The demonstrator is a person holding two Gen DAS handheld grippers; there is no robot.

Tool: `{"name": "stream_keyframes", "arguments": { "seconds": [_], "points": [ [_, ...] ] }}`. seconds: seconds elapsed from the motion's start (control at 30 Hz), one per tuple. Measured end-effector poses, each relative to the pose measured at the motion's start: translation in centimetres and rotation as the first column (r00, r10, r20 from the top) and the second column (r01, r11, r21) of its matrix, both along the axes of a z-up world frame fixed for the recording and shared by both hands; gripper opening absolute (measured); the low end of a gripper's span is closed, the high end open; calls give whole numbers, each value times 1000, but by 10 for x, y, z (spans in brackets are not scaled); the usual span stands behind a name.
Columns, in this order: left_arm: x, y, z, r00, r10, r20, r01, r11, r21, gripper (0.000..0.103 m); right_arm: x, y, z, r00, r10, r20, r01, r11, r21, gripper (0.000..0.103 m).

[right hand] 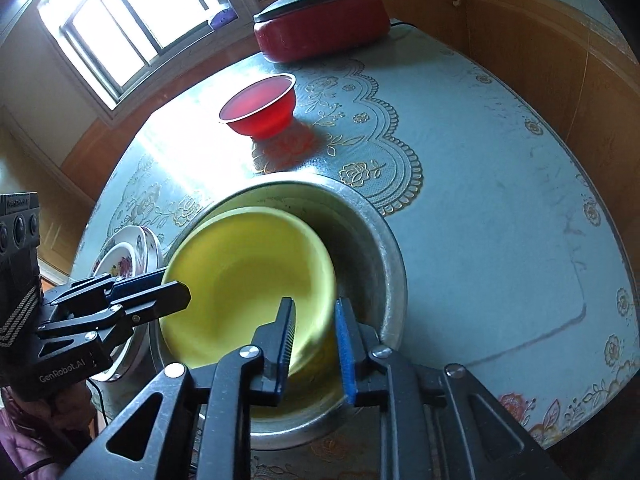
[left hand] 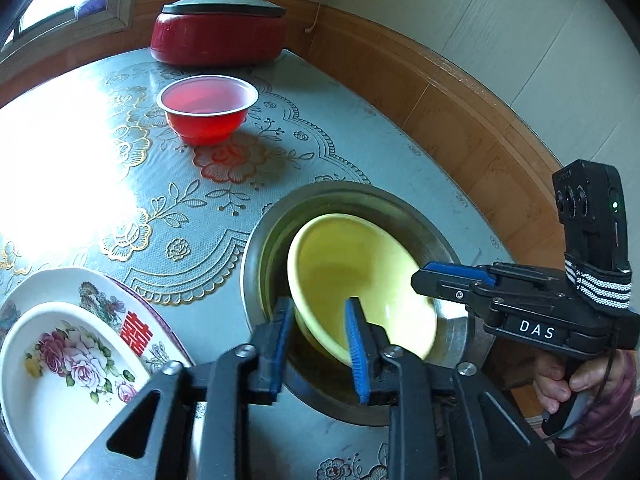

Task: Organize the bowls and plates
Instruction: 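Carry the yellow bowl into the steel bowl and open the left gripper, then move the left gripper to the red plastic bowl and grasp its rim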

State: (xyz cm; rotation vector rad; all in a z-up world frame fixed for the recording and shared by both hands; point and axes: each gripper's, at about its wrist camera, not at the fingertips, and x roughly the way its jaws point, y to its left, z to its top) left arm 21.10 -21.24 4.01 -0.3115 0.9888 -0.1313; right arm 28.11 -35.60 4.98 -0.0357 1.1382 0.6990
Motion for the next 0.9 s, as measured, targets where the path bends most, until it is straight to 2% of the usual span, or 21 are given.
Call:
{"name": "stream_keyframes", "arguments": {
  "seconds": [0.1, 0.2, 0.4, 0.5, 0.57, 0.63, 0.73, 0.83, 0.9],
  "points": [
    [0, 0, 0, 1000, -7, 9, 7, 1000, 14, 30, -2, 2, 4, 1000, -2, 28, 3, 1000, -20, 28],
    [1, -3, -2, 1000, -17, 17, 16, 999, 43, 30, -3, 3, 4, 999, -6, 43, 7, 1000, -29, 28],
    [1, -6, -3, 999, -21, 25, 20, 998, 55, 31, -9, 11, 4, 997, 16, 82, -10, 998, -65, 32],
    [-4, -4, 6, 997, -11, 77, 5, 997, 72, 42, -10, 9, 8, 994, 10, 107, -5, 999, -50, 32],
    [-7, -3, 12, 994, 0, 109, -9, 996, 85, 57, -11, 8, 13, 990, -4, 142, 11, 999, -45, 32],
    [-7, -2, 15, 992, 11, 126, -24, 995, 99, 58, -12, 7, 18, 985, -16, 173, 23, 999, -37, 33],
    [-9, 2, 19, 989, 35, 143, -50, 994, 102, 61, -10, 2, 23, 982, -41, 184, 38, 999, 21, 33],
    [-12, 11, 25, 983, 61, 175, -73, 995, 66, 72, -11, 0, 34, 975, -49, 218, 40, 998, 47, 33],
    [-12, 15, 29, 979, 76, 189, -87, 995, 54, 75, -13, 1, 43, 964, -54, 261, 40, 998, 58, 37]
  ]
}}
